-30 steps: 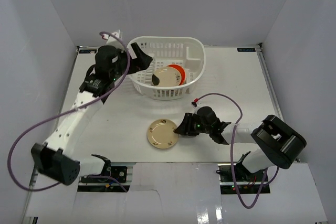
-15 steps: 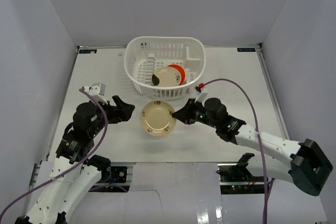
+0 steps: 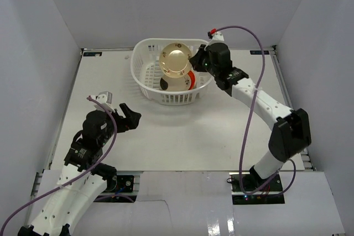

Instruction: Place the plates into the plastic bin on the countertop

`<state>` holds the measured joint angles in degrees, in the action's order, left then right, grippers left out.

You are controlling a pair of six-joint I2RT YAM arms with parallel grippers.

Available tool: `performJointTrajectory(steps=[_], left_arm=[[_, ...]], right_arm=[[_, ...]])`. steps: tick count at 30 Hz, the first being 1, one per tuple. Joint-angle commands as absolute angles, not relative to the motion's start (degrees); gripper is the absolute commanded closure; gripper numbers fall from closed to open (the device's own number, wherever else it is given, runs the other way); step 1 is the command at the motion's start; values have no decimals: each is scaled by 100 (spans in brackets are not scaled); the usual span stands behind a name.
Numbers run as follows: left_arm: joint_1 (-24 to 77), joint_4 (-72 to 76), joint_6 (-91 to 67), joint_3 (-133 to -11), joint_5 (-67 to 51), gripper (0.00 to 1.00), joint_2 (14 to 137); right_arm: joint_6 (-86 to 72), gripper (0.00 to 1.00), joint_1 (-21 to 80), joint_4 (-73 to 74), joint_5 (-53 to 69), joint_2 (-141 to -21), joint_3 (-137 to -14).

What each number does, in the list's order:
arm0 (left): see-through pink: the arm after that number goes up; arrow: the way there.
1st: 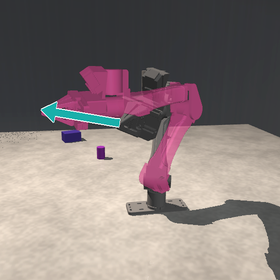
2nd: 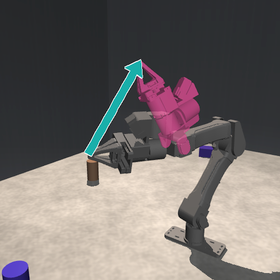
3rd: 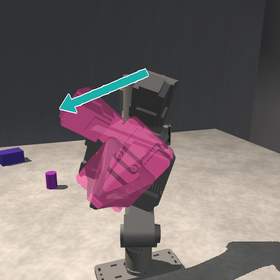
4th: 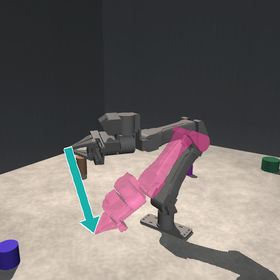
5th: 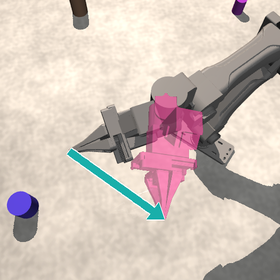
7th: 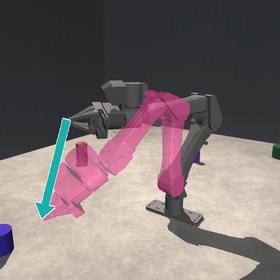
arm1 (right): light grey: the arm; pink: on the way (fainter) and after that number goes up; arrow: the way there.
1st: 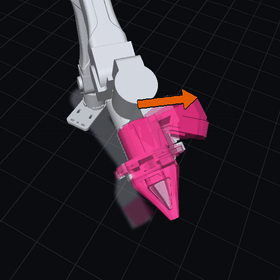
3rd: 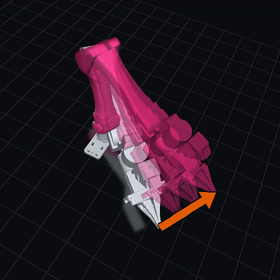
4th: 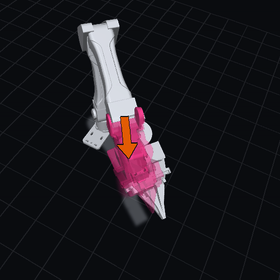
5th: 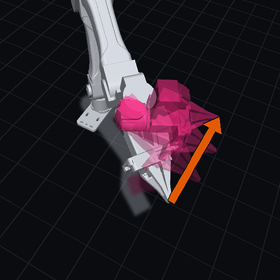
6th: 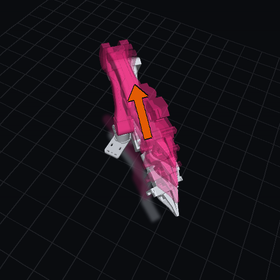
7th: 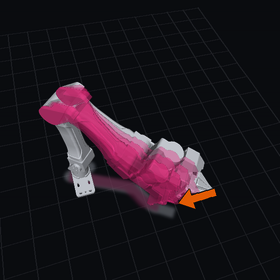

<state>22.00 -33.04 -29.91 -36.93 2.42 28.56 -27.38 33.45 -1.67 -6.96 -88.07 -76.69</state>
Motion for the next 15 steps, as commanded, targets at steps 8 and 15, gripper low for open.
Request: performJointTrajectory(steps=[8, 15], left_arm=[[2206, -3138, -2909, -3718, 202, 2, 3015], [2171, -3111, -2900, -3718, 211, 2, 2953]], right_arm=[[-2540, 86, 3182, 843, -809, -10194, -8684], [-2391, 18, 3173, 1256, -475, -10029, -9289]])
